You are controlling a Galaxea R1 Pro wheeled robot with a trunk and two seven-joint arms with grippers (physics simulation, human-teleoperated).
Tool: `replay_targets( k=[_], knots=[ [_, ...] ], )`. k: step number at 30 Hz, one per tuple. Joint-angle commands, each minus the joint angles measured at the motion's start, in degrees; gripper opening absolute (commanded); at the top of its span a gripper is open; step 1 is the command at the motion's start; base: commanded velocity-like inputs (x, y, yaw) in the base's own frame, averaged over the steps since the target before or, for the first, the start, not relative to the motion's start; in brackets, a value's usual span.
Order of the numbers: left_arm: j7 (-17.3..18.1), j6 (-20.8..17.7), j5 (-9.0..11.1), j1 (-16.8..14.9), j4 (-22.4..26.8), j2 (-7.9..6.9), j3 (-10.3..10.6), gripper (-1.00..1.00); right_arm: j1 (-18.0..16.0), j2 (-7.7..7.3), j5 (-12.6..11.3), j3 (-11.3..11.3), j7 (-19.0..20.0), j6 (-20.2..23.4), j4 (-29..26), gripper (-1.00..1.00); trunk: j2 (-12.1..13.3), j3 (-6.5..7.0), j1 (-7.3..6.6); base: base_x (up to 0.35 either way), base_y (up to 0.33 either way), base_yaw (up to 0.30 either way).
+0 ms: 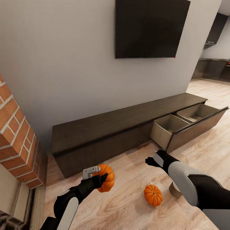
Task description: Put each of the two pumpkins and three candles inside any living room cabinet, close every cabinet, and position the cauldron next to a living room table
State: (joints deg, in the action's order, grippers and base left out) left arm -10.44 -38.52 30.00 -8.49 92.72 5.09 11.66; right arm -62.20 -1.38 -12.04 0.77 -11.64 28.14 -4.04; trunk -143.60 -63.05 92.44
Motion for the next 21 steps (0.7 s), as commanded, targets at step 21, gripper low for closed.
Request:
replay_targets(
  k=[21],
  knots=[
    [-0.4, -0.3, 5.7, 0.0, 0.1, -0.16, -0.9, -1.0, 5.4, -0.75, 3.9, -0.2, 0.0, -20.1, 0.0, 1.0, -0.3, -4.71, 0.52, 0.0, 0.0, 0.0]
  ],
)
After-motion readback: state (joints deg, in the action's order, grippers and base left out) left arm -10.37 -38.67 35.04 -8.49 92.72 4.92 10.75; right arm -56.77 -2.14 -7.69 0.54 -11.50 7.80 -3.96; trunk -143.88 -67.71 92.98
